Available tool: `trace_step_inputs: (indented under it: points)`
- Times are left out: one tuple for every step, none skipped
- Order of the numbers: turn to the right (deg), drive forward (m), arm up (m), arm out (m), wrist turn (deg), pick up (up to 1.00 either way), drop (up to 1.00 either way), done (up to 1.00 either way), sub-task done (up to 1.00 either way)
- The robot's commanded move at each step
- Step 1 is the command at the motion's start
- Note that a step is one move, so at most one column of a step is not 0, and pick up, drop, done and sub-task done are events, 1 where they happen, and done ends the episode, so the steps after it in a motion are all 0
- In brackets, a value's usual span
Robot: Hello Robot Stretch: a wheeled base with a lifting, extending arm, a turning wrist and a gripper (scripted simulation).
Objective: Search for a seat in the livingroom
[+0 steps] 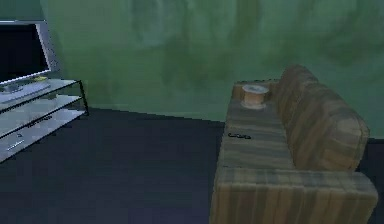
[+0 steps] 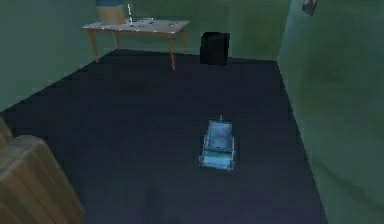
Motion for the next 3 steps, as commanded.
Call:
trace_step_inputs:
  points:
    - [0.0, 0.10, 0.00, 0.00, 0.0, 0.00, 0.00, 0.00, 0.00]
    - [21.0, 0.00, 0.00, 0.00, 0.0, 0.00, 0.00, 0.00, 0.00]
    - [0.0, 0.00, 0.00, 0.00, 0.0, 0.00, 0.00, 1.00, 0.00]
